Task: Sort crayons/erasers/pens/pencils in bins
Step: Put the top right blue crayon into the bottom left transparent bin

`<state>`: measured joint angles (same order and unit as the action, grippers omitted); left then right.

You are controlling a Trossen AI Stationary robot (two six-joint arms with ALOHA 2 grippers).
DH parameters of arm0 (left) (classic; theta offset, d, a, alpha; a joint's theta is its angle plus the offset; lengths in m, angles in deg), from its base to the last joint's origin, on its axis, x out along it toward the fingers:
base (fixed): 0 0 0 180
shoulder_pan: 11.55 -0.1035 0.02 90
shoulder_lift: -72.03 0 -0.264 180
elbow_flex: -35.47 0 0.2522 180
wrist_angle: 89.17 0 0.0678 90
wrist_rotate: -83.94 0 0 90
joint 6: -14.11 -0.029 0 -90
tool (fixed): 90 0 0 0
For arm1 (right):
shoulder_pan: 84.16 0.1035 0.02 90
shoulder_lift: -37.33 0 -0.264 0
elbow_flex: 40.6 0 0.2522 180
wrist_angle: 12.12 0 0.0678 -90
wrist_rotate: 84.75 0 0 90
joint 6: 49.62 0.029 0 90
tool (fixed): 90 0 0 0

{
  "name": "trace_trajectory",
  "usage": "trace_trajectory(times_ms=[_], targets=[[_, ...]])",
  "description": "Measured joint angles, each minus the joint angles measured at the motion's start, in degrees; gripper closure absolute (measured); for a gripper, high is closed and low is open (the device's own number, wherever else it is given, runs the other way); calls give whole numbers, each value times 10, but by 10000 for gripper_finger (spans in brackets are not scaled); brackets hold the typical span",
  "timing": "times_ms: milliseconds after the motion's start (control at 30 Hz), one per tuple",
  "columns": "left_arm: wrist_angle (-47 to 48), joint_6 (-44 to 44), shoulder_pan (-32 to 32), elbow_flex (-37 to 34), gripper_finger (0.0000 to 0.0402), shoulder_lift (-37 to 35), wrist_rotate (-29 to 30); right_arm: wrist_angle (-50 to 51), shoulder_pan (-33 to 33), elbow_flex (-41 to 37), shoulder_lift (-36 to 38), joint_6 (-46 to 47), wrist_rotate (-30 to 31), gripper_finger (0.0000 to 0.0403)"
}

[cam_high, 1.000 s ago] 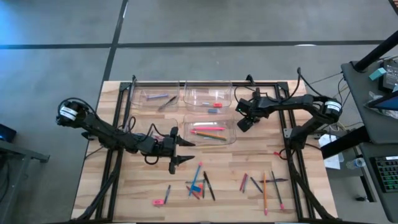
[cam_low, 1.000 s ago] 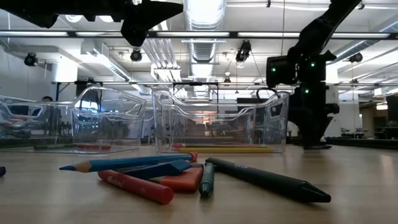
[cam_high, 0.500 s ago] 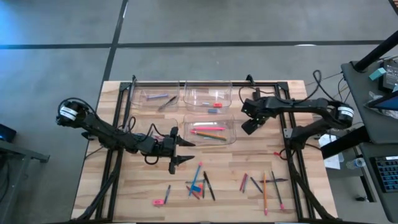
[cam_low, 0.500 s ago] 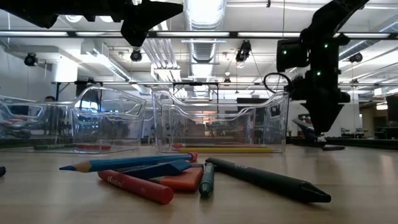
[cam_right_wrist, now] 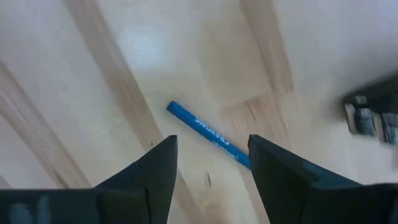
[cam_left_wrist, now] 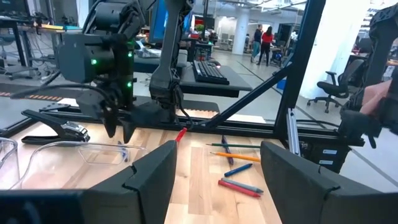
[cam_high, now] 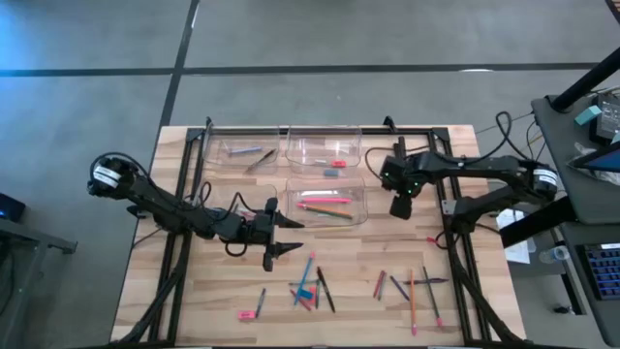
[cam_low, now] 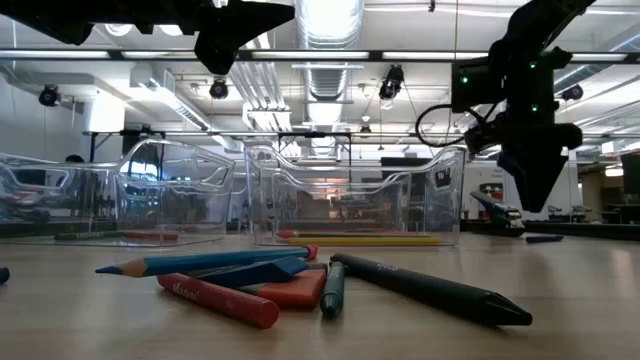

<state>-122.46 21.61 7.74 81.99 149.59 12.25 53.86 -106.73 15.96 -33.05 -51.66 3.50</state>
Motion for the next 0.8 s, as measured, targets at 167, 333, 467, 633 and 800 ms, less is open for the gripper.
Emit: trace_trajectory(times_ms=[167,333,467,633,800], targets=[[0,8,0,-1,185,0,0,-6,16,0,-34,-68,2,216],[0,7,0,-1,185,0,-1,-23,19,0,-69,-98,23,216],[0,7,0,-1,185,0,-1,-41,19,0,-100,-112,28,216],[0,7,0,-1,185,0,-1,-39,19,-3,-140,-123,26,216],[1,7,0,-1,185,0,-2,-42,19,-8,-172,-124,26,221]])
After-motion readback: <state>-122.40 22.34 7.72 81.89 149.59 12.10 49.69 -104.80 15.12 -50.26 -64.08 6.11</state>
